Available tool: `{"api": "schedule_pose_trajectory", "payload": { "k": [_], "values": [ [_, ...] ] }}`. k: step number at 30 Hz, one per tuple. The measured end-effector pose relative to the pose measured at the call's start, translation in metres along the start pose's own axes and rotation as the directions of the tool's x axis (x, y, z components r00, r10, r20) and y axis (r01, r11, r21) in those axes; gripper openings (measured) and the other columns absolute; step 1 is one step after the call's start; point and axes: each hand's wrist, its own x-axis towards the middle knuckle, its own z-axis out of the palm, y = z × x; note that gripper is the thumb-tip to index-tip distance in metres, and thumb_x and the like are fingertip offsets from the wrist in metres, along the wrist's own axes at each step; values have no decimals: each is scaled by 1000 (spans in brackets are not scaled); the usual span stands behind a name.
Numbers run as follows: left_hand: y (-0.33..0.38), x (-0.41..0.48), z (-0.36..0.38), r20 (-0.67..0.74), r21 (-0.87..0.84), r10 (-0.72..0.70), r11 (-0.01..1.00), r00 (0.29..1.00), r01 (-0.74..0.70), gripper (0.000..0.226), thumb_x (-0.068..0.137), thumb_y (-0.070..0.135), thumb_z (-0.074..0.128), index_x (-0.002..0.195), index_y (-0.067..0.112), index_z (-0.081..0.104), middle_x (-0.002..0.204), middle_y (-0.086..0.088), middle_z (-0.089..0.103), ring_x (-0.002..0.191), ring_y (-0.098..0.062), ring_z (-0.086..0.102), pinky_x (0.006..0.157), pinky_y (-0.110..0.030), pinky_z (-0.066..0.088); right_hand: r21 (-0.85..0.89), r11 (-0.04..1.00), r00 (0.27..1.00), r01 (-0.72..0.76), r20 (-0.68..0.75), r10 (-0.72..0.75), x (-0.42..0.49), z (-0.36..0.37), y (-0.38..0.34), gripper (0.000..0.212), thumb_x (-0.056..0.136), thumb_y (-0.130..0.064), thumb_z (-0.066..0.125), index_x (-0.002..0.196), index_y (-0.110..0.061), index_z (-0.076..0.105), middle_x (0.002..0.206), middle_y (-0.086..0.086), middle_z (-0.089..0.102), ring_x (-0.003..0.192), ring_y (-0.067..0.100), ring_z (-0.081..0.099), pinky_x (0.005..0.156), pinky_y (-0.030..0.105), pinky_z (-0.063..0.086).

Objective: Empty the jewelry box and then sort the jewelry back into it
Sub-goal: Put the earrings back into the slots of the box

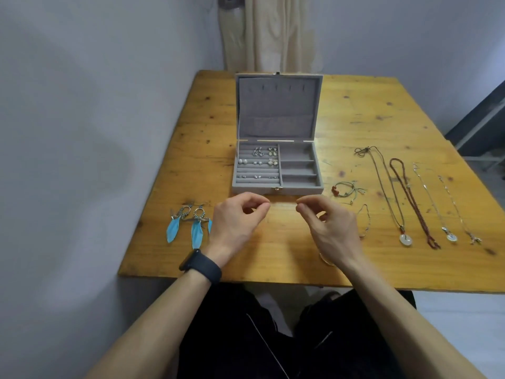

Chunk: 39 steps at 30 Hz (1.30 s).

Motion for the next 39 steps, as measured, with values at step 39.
{"api": "schedule_pose_trajectory", "payload": {
  "k": [39],
  "values": [
    [-8, 124, 12, 375, 393, -103, 918, 921, -58, 17, 86, 49, 69, 85, 34, 77, 90, 15, 74, 90, -8, 67, 85, -38, 56, -226, 973, 998, -40, -52, 29, 77, 26, 20, 4, 87, -28, 65, 90, -30, 67, 87, -17, 66, 89, 11, 58, 78, 29, 45]
  ]
}}
